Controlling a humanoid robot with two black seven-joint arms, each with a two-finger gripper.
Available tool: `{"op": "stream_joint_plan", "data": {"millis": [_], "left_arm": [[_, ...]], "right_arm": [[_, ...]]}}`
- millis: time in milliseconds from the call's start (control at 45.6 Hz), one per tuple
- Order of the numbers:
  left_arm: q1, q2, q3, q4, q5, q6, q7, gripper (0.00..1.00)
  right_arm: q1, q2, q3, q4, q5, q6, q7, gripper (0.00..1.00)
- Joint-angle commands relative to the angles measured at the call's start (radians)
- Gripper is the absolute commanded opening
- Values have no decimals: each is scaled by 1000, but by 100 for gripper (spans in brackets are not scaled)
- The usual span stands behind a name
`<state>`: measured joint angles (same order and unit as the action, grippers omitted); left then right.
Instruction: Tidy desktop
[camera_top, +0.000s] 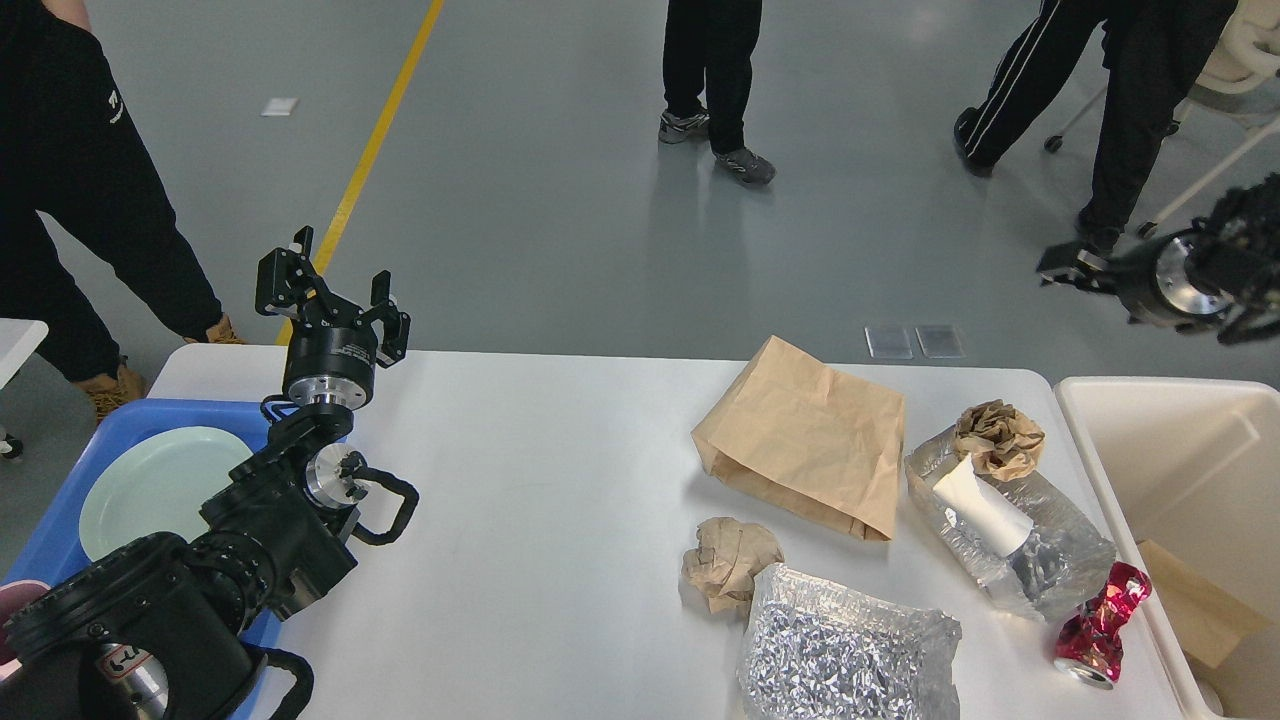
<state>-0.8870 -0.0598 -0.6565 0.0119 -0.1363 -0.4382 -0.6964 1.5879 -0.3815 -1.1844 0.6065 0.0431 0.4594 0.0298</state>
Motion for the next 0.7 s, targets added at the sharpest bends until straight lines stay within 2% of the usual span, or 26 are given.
{"op": "stream_joint_plan", "data": {"millis": [0,175,394,548,679], "left_arm": [[0,0,0,-1,0,1,0,96],[0,0,0,0,0,-1,0,96],[0,0,0,0,0,1,0,96],[0,0,0,0,0,-1,0,96],[-1,0,0,0,0,1,0,96]], "right_arm": [[173,70,-9,99,3,149,1,100],[420,116,-7,271,3,287,2,100],[603,142,-11,351,3,500,2,100],[590,141,0,342,-2,498,1,100],[402,142,11,291,-2,383,1,100]]}}
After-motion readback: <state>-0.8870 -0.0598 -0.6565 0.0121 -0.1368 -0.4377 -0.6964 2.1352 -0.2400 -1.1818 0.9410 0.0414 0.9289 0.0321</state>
